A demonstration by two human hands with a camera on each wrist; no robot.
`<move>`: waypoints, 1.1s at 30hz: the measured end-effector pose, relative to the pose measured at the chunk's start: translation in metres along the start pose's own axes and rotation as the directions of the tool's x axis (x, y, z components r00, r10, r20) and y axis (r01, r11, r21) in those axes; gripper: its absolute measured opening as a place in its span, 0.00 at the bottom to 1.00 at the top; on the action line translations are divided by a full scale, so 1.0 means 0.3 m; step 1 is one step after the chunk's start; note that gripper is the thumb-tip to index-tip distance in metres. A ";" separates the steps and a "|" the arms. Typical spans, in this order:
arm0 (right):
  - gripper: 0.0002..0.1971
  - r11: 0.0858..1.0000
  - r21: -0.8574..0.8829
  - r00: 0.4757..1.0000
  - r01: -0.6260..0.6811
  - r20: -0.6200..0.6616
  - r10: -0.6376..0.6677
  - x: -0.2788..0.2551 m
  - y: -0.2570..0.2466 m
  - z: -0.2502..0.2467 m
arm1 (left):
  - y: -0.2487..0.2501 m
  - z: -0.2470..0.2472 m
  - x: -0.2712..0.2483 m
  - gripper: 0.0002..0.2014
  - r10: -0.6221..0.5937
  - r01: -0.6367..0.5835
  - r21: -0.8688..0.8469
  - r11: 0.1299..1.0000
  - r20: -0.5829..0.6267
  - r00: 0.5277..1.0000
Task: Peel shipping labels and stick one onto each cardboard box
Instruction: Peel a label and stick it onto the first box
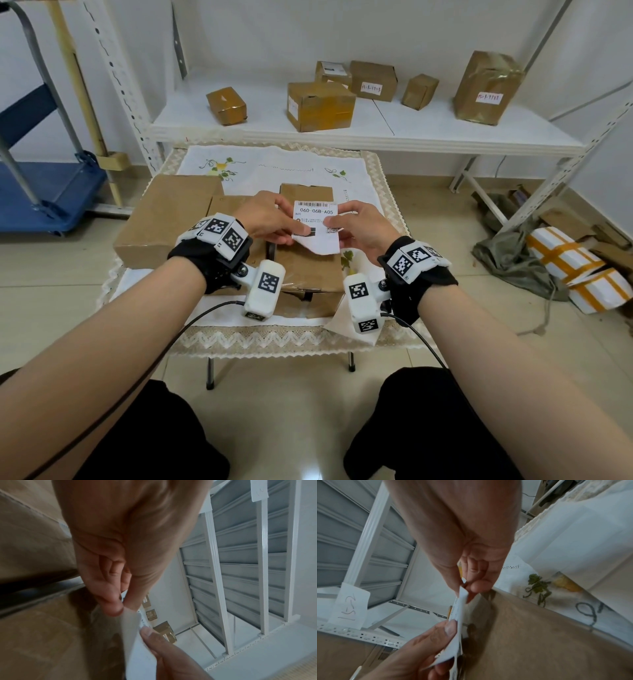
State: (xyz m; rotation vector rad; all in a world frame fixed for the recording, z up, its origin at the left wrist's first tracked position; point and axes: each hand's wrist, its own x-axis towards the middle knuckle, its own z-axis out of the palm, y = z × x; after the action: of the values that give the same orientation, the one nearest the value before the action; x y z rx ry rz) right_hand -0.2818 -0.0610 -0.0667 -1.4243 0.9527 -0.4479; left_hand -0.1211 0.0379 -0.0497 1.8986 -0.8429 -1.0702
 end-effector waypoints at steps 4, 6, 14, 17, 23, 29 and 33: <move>0.16 0.999 0.020 0.999 0.040 -0.033 -0.039 0.007 0.006 0.007 | 0.002 0.006 -0.010 0.26 0.047 -0.047 -0.025 0.999 -0.018 0.999; 0.22 0.997 0.039 0.997 0.065 -0.047 -0.063 0.005 0.008 0.010 | 0.003 0.005 -0.014 0.27 0.053 -0.054 -0.040 0.998 -0.023 0.998; 0.15 0.989 -0.052 0.990 0.139 -0.028 -0.140 0.013 0.014 0.016 | 0.006 0.010 -0.030 0.36 0.076 -0.076 -0.023 0.997 -0.030 0.997; 0.15 0.976 -0.140 0.986 0.165 -0.004 -0.167 0.013 0.021 0.018 | -0.001 0.009 -0.033 0.44 0.114 -0.115 -0.007 0.993 -0.021 0.993; 0.14 0.941 -0.264 0.977 0.212 0.043 -0.208 0.009 0.021 0.015 | -0.015 0.008 -0.031 0.23 0.183 -0.182 0.059 0.981 -0.008 0.983; 0.14 0.922 -0.307 0.971 0.235 0.036 -0.236 0.015 0.013 0.021 | -0.019 0.008 -0.018 0.11 0.168 -0.166 0.067 0.984 -0.017 0.986; 0.13 0.919 -0.320 0.971 0.232 0.025 -0.236 0.016 0.014 0.021 | -0.021 0.005 -0.015 0.09 0.167 -0.165 0.070 0.984 -0.030 0.985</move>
State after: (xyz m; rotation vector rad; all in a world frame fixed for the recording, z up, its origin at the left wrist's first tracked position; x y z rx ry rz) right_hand -0.2754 -0.0602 -0.0728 -1.8466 0.8976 -0.4954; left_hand -0.1234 0.0441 -0.0539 1.8604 -1.0094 -0.9146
